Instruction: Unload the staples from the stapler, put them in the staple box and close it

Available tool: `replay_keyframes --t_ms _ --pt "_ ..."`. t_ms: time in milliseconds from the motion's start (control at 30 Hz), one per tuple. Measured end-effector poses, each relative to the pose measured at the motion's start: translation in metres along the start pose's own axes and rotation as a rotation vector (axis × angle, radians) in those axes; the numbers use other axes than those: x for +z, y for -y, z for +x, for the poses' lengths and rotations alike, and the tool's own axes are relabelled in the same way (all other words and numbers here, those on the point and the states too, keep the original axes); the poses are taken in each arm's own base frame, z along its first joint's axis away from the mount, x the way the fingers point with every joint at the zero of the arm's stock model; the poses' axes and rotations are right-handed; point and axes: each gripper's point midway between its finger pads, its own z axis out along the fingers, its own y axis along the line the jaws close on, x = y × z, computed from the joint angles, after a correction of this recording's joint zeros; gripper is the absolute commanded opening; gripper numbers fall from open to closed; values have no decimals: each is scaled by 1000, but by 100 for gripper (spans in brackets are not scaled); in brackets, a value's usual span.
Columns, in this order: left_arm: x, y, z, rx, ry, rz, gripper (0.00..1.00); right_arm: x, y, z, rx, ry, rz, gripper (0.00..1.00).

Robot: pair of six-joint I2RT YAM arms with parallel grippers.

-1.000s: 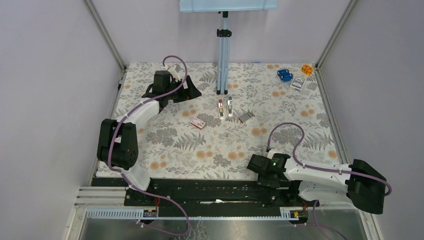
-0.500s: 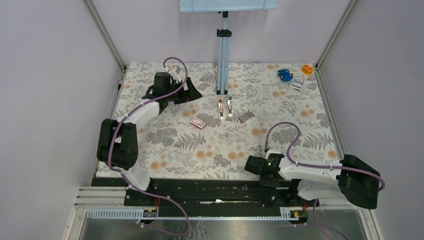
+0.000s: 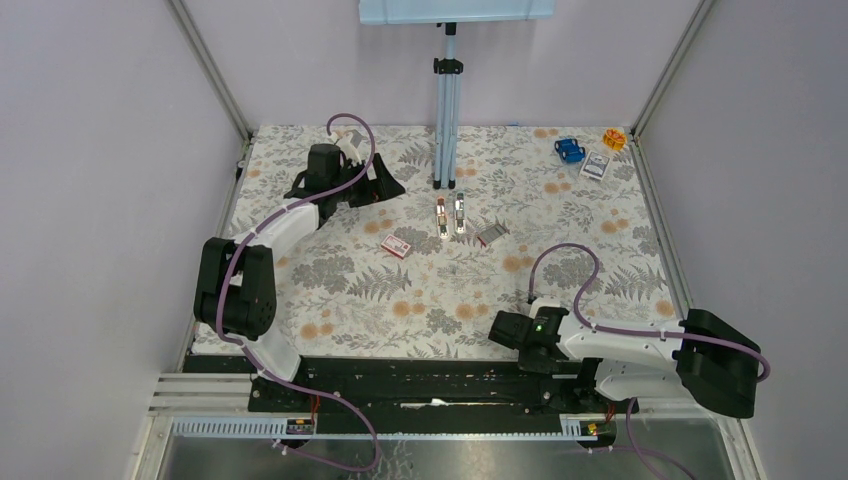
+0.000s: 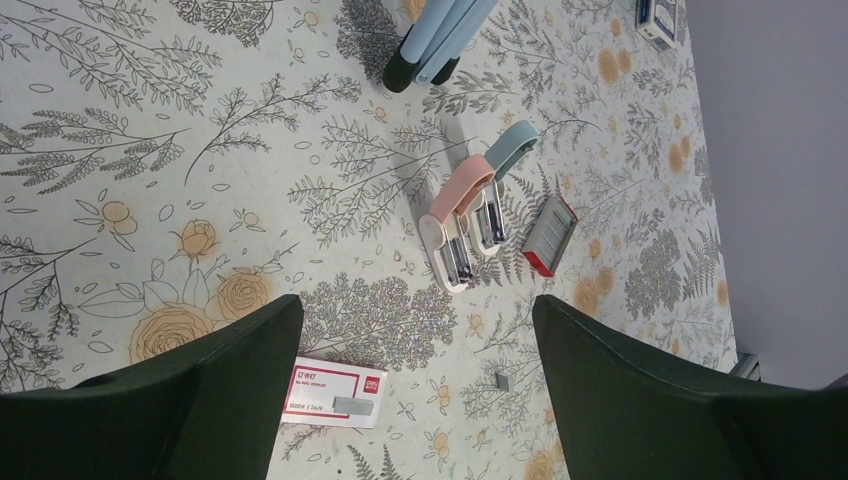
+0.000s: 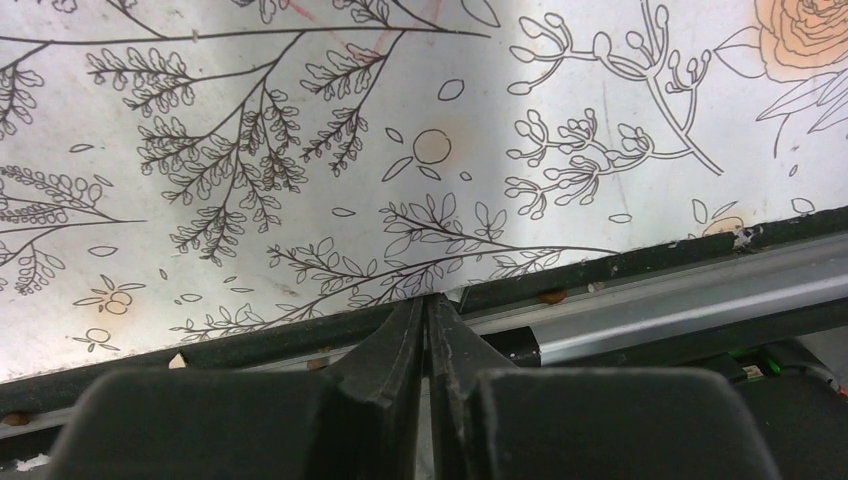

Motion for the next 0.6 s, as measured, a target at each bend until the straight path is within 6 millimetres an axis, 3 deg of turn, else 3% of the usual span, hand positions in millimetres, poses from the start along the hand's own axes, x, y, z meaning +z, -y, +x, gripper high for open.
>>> replay_keyframes --t_ms 600 --pt "0 0 3 -6 -4 9 89 -8 -7 -5 7 30 -92 0"
